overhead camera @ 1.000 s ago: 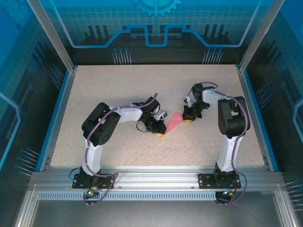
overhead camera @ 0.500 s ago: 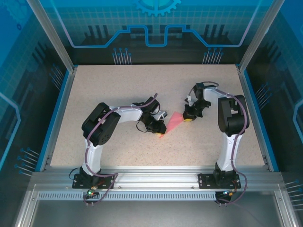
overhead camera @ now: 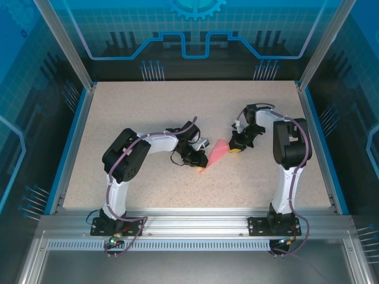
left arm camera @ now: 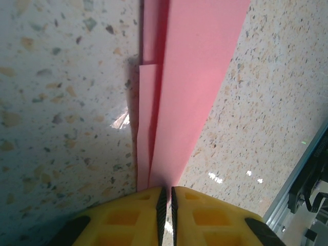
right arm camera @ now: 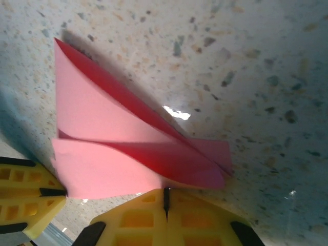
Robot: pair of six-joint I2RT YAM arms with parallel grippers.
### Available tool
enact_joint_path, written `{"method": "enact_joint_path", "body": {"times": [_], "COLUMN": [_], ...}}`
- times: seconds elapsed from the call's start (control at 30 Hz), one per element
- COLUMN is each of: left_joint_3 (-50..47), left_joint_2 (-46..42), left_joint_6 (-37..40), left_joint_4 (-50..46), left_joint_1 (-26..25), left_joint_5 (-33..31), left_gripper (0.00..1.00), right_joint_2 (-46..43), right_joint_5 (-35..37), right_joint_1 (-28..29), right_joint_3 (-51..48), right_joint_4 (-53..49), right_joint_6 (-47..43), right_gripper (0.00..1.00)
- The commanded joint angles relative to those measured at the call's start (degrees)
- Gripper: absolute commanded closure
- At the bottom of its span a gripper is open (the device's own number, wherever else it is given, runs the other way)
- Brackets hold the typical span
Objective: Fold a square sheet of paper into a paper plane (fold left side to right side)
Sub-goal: Fold the wing for the fifth time at the center of the table.
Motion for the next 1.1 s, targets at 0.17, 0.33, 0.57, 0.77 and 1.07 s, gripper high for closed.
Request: {"method": "enact_joint_path", "body": {"times": [0.17,0.33,0.57,0.77,1.07], "left_joint_3": [-4.89,-5.73,-8.44,-10.33,-10.36], "left_joint_2": [1.17,-0.14,-2.88,-4.13,-4.13], "left_joint_6": [1.93,2.47,3.0,3.0,2.9], "left_joint_4": [-5.79,-6.63,-7.59,-7.42,-7.33], "left_joint_1": [0.58,0.71,1.07,1.32,1.36], "left_joint_5": [-5.17,-5.3,-6.15,-6.51,-6.54], "left_gripper": [0.84,0.84,0.84,0.84,0.84], "right_joint_2": [-10.1,-11.93,-10.97,-7.23,-4.39], "right_joint_5": [-4.82,-1.99,2.38,5.6,9.82], "right_joint_1": [0.38,1.22,5.93,9.44,10.22], "right_joint_3": [-3.36,-4.87,-5.67,-3.13,-1.09], "right_joint_4": [3.41,3.04,4.33,2.82,0.15], "right_joint_6": [1.15,1.93,3.69,4.1,4.43], "right_gripper": [1.0,1.0,1.0,1.0,1.0]}}
